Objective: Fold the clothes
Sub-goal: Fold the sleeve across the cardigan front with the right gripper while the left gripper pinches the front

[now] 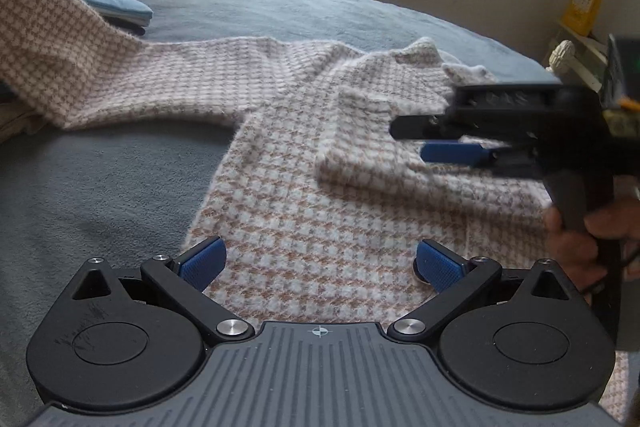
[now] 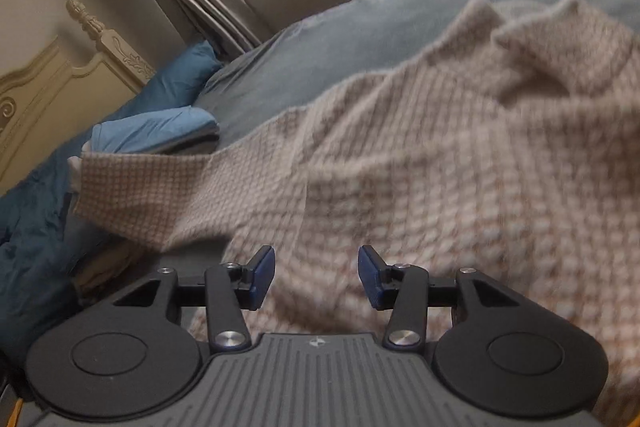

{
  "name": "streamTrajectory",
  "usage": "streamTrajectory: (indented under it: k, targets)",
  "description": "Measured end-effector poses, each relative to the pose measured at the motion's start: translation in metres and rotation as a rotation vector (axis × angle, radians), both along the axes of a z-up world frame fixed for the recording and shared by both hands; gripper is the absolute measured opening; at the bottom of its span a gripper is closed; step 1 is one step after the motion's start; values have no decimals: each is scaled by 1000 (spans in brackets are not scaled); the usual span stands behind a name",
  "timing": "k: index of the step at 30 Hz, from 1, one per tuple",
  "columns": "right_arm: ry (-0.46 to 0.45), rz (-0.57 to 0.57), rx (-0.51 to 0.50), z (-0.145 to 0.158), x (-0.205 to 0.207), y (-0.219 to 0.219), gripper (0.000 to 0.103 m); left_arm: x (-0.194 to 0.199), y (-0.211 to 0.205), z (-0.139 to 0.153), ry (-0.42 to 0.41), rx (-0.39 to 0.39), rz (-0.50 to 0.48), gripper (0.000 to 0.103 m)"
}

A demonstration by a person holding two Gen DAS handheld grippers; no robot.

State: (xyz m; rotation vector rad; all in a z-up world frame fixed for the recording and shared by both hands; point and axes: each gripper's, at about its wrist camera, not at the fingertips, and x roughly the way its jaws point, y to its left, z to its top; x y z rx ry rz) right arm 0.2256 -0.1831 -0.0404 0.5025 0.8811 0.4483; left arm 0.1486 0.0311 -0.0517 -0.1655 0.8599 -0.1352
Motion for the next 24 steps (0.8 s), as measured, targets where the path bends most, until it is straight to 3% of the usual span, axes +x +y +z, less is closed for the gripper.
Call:
streamTrajectory:
  k: [2, 8, 12, 15, 16, 20, 24]
  targets:
    - [-32, -29, 59, 10, -16, -22, 65, 2, 0, 0, -5, -11, -3, 102]
    - [-111, -260, 278, 28, -83, -126, 68, 16, 0, 0, -24, -48, 2, 102]
    - [-55, -445, 342, -1, -134, -180, 67, 35, 5, -2, -15, -82, 40, 95]
    - [-5, -557, 390, -32, -165, -203, 60, 50, 5, -4, -8, -102, 48, 80]
    - [4, -588, 400, -41, -171, -206, 58, 56, 4, -5, -8, -103, 37, 80]
    - [15, -655, 426, -75, -183, -214, 30, 74, -5, -15, 41, -72, 12, 77]
    - [-44, -636, 412, -86, -183, -210, 29, 77, -7, -23, 72, -113, 29, 74]
